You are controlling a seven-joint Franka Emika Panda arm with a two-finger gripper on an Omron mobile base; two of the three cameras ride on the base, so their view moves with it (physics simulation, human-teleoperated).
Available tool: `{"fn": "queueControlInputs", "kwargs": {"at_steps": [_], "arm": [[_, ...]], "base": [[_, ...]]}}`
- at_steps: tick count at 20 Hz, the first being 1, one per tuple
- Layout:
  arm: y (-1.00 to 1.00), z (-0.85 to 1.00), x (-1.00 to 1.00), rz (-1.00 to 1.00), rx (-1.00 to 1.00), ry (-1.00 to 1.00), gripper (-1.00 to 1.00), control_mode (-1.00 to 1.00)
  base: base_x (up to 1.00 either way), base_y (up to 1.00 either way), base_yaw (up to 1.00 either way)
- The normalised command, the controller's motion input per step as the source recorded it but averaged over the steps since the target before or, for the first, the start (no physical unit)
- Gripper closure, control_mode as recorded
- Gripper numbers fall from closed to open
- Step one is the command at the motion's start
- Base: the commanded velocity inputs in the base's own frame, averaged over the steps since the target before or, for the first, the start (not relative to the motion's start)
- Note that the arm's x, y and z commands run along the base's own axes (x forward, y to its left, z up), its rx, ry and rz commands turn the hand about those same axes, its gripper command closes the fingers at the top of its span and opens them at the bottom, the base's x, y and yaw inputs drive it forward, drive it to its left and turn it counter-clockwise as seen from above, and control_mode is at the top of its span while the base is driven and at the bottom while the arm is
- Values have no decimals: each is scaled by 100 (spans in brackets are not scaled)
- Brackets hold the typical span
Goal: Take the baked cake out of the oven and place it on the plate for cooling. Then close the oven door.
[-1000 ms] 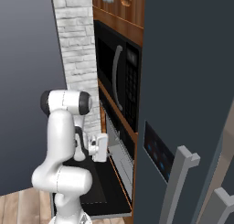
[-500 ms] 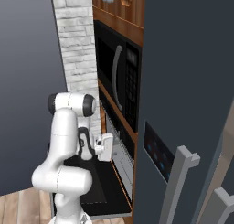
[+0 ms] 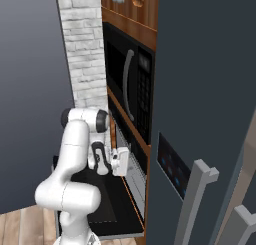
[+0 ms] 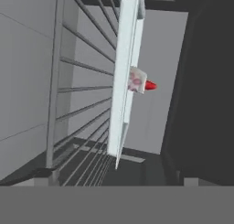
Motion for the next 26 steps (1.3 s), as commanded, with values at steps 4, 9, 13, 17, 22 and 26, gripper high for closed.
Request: {"fn": "queueControlInputs", "kwargs": {"at_steps": [4, 9, 13, 17, 22, 26], "arm": [[-11, -44, 48, 0, 0, 6, -100, -100], [-5, -47, 45, 0, 0, 10, -100, -100], [-6, -49, 51, 0, 1, 11, -100, -100], [-5, -49, 55, 0, 0, 10, -100, -100], [-1, -43, 35, 0, 1, 12, 100, -100], [0, -38, 8, 0, 10, 18, 100, -100]], "base": [[0, 0, 0], [0, 0, 0], [0, 0, 0], [0, 0, 0], [0, 0, 0], [0, 0, 0]]}}
